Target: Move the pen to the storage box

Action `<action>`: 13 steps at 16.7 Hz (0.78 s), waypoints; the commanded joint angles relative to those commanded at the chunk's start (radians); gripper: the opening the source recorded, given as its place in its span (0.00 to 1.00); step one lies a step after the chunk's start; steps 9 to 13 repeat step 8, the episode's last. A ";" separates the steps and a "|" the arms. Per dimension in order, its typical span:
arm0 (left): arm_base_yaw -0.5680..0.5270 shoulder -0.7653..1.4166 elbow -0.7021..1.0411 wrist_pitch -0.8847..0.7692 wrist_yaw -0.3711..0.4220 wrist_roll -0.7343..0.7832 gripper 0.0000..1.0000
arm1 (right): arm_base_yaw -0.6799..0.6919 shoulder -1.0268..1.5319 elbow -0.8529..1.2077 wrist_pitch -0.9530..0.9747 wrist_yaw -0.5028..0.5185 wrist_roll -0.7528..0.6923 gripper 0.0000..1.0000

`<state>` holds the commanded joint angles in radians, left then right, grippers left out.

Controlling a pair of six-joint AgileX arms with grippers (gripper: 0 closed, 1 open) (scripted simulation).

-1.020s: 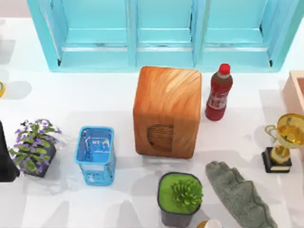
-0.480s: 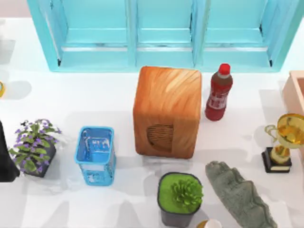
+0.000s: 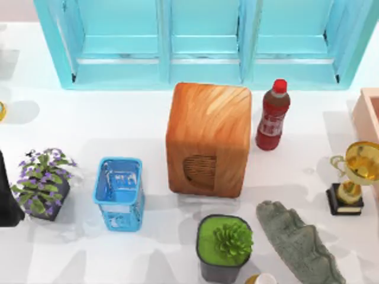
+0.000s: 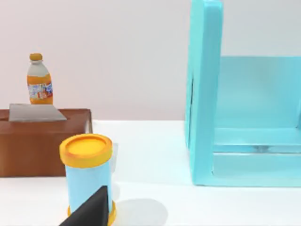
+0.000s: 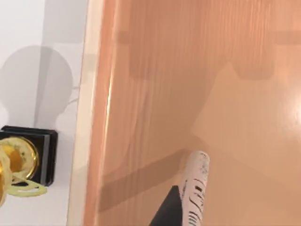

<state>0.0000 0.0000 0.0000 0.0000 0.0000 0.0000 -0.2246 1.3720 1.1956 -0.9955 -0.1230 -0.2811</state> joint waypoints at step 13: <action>0.000 0.000 0.000 0.000 0.000 0.000 1.00 | 0.000 0.000 0.000 0.000 0.000 0.000 1.00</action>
